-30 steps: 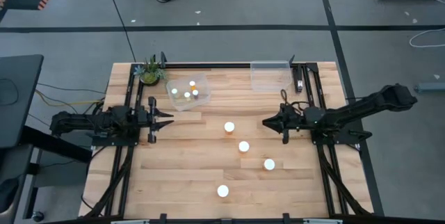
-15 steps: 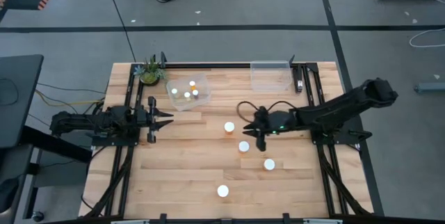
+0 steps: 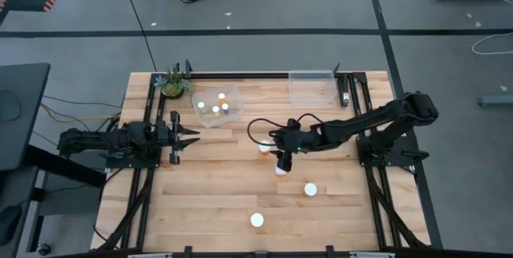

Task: Pick and place medicine bottles into bin by pill shape (circle, oval)
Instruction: Put the large orange pill bottle into the right transparent bin

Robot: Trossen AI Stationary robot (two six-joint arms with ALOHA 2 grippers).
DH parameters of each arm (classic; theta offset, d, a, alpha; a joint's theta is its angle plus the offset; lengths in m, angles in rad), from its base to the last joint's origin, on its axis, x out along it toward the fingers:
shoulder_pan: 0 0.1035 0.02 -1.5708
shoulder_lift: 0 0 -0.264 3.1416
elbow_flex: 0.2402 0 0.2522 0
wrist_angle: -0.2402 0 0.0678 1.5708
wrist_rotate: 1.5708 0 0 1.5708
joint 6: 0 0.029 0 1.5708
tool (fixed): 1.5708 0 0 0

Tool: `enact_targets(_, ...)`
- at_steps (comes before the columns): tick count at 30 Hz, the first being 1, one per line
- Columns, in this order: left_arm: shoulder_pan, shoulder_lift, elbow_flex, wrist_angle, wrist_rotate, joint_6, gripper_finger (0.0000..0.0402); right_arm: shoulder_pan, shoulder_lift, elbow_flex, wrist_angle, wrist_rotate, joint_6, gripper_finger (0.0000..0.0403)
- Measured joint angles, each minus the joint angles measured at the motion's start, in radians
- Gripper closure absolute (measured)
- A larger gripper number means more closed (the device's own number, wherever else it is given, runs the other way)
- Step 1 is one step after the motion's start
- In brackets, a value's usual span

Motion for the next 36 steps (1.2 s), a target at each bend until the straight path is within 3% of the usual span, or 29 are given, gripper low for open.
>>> enact_targets(10, 0.000, 0.000, 0.000, 0.001, 0.000, 0.000, 0.0301, -0.053, 0.148, 0.191, -0.188, 0.008, -0.047, 0.0103)
enact_targets(22, 0.000, 0.000, 0.000, 0.001, 0.000, 0.000, 0.0302, -0.087, 0.316, 0.397, -0.343, -0.054, -0.083, 0.0080)
enact_targets(36, 0.000, 0.000, 0.000, 0.001, 0.000, 0.000, 0.0303, -0.088, 0.396, 0.441, -0.380, -0.049, -0.120, 0.0075)
